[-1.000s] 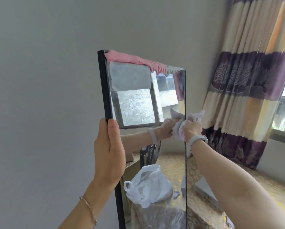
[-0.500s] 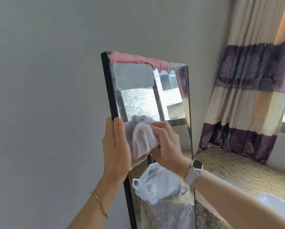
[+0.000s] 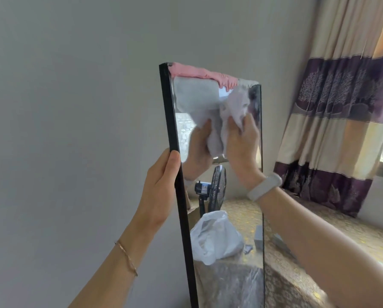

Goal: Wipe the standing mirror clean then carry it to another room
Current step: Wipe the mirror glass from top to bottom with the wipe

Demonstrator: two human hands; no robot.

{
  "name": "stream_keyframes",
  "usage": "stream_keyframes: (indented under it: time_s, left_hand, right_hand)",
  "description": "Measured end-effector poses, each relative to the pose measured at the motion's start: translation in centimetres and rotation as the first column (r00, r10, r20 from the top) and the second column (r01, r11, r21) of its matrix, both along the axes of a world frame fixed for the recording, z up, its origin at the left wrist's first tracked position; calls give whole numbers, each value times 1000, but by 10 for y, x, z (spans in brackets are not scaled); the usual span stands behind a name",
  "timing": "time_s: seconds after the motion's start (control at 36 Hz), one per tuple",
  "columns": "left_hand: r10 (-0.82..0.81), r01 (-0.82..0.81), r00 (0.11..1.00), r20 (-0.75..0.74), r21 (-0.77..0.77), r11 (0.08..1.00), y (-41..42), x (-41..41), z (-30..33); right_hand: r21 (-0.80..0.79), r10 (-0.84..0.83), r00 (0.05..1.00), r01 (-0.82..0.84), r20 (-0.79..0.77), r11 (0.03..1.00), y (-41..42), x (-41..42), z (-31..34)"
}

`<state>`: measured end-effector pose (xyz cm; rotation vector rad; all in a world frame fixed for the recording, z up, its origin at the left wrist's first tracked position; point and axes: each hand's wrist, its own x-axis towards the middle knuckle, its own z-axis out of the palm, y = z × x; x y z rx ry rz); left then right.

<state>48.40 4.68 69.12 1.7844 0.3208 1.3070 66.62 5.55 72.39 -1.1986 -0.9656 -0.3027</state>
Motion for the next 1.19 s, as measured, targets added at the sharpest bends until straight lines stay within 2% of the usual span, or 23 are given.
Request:
stream_keyframes:
  time_s: [0.08,0.17,0.28,0.39,0.5,0.58,0.64,0.69,0.72,0.75,0.78,0.86,0.94,1.0,1.06,1.11,1.19]
  left_hand:
    - [14,-14,1000,24,1,1000,2,4,-3]
    - [-4,5,992,-126,9,1000,5,12,-4]
    - [-75,76,985,-155,-1,997,8,5,-17]
    - [-102,90,988,-114,-103,991,10,4,-28]
    - [-112,100,976,-186,-69,993,5,-4,-44]
    - [-77,70,974,-215,-40,997,2,-10,-54]
    - [-76,63,969,-235,-64,996,0,-11,-60]
    - [-92,71,968,-233,-98,993,0,-11,-68]
    - [-99,76,967,-234,-108,991,-2,-12,-70]
    - [-103,78,969,-225,-118,990,-4,-11,-72]
    - [-114,87,968,-222,-125,988,-6,-11,-73]
    - [-96,76,969,-226,-97,992,-10,-7,-75]
    - [-54,38,975,-216,-76,996,-12,-1,-78]
    - [-29,16,975,-221,-58,998,-13,2,-80]
    - [-23,12,977,-212,-52,999,-15,3,-80]
    - [-27,18,980,-198,-49,999,-16,5,-81]
    - [-1,-5,987,-159,-37,999,-15,7,-84]
  right_hand:
    - [97,55,980,-75,193,992,-9,-35,2]
    - [184,20,965,-71,262,980,-15,-53,19]
    - [162,1,914,-73,405,984,-18,-51,-9]
    - [34,38,840,-67,542,997,-42,-51,-86]
    - [-230,222,734,-92,642,969,-79,-48,-181]
    - [-503,406,607,-13,683,864,-106,-38,-242]
    - [-719,588,556,25,587,695,-121,-31,-268]
    - [-874,677,614,44,406,484,-133,-21,-276]
    - [-909,675,655,46,340,413,-137,-16,-275]
    - [-916,650,696,30,306,400,-140,-10,-272]
    - [-899,602,739,9,301,437,-142,-3,-264]
    - [-731,402,838,-7,368,682,-139,10,-225]
    - [-401,115,872,98,476,911,-130,10,-174]
    - [-220,-31,892,144,451,965,-119,8,-148]
    - [-129,-99,910,164,403,978,-106,4,-138]
    - [-126,-103,924,160,369,979,-92,1,-145]
    - [-211,24,939,52,344,976,-81,-6,-184]
